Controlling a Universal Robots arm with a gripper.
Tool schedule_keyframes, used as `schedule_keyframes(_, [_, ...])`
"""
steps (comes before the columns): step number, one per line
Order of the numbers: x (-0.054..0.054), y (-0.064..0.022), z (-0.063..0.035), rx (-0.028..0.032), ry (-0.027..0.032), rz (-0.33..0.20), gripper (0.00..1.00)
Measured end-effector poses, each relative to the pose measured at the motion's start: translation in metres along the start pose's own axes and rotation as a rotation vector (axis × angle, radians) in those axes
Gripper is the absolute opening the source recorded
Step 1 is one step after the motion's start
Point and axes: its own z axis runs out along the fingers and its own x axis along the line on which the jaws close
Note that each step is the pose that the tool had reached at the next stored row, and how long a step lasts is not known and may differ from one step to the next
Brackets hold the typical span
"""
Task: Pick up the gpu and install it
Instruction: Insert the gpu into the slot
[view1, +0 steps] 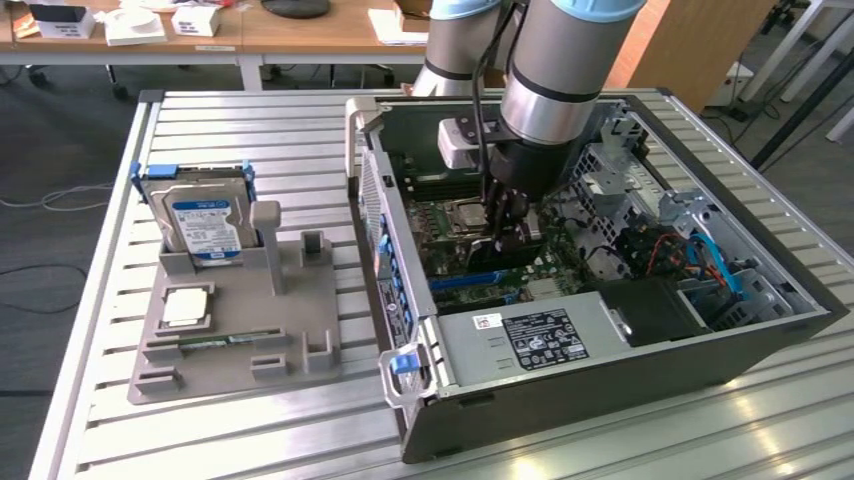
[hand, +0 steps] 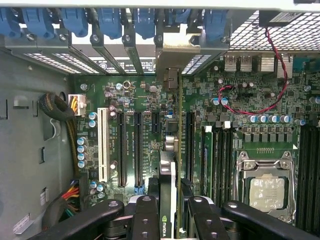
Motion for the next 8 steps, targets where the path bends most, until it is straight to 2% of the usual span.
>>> schedule_keyframes(8, [-0.0001,0.0001,0.0005,0.0001,-0.0002,0.0,0.27])
